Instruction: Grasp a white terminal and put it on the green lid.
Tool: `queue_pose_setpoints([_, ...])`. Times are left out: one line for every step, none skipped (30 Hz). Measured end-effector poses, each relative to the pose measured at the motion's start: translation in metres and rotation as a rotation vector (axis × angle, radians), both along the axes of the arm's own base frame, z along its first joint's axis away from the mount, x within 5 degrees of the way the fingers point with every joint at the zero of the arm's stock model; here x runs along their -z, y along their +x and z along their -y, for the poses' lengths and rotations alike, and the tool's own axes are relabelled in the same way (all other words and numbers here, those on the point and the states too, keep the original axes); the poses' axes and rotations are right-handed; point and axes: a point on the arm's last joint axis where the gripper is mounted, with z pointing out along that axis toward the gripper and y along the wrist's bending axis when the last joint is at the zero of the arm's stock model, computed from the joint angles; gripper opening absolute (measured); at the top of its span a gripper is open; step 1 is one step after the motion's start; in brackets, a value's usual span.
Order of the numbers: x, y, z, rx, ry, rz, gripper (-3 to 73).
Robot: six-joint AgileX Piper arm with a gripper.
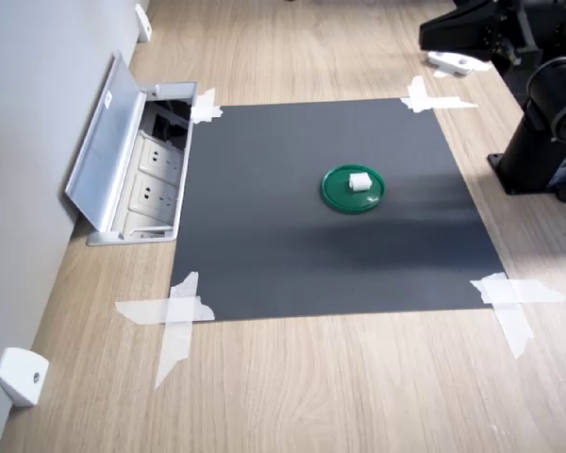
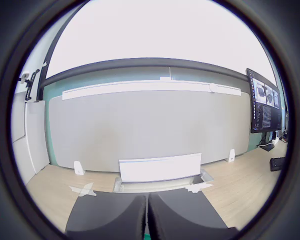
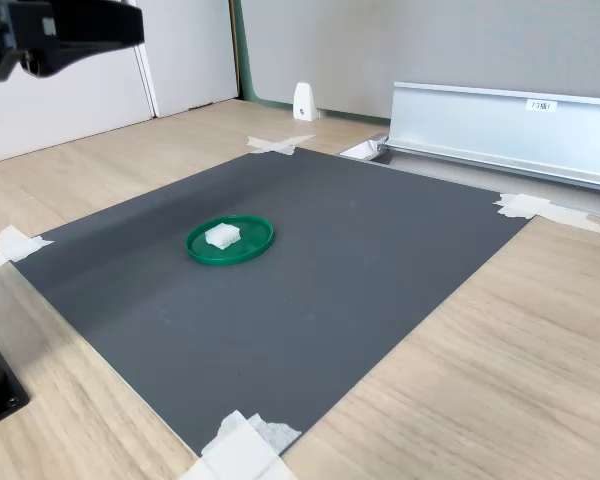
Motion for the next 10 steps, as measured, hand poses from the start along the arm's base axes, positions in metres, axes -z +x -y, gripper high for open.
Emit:
queue_pose_setpoints([0.002,0.001,0.0,0.0,0.001,-0.006,-0.8])
queue_pose_setpoints([0.005,0.001,0.0,0.0,0.0,-0.015,-0.8])
queue_pose_setpoints([0.009,0.002,0.0,0.0,0.001,-0.025,-0.8])
queue_pose_setpoints([0.013,0.003,0.0,0.0,0.001,-0.038,-0.8])
queue_pose_setpoints([0.017,0.004,0.0,0.0,0.001,-0.051,-0.8])
queue_pose_setpoints([0.021,0.005,0.0,0.0,0.001,-0.064,-0.8])
queue_pose_setpoints([0.024,0.005,0.0,0.0,0.002,-0.076,-0.8])
queue_pose_setpoints([0.028,0.006,0.0,0.0,0.002,-0.09,-0.8])
queue_pose_setpoints([0.032,0.007,0.0,0.0,0.003,-0.103,-0.8])
queue_pose_setpoints([0.034,0.007,0.0,0.0,0.005,-0.117,-0.8])
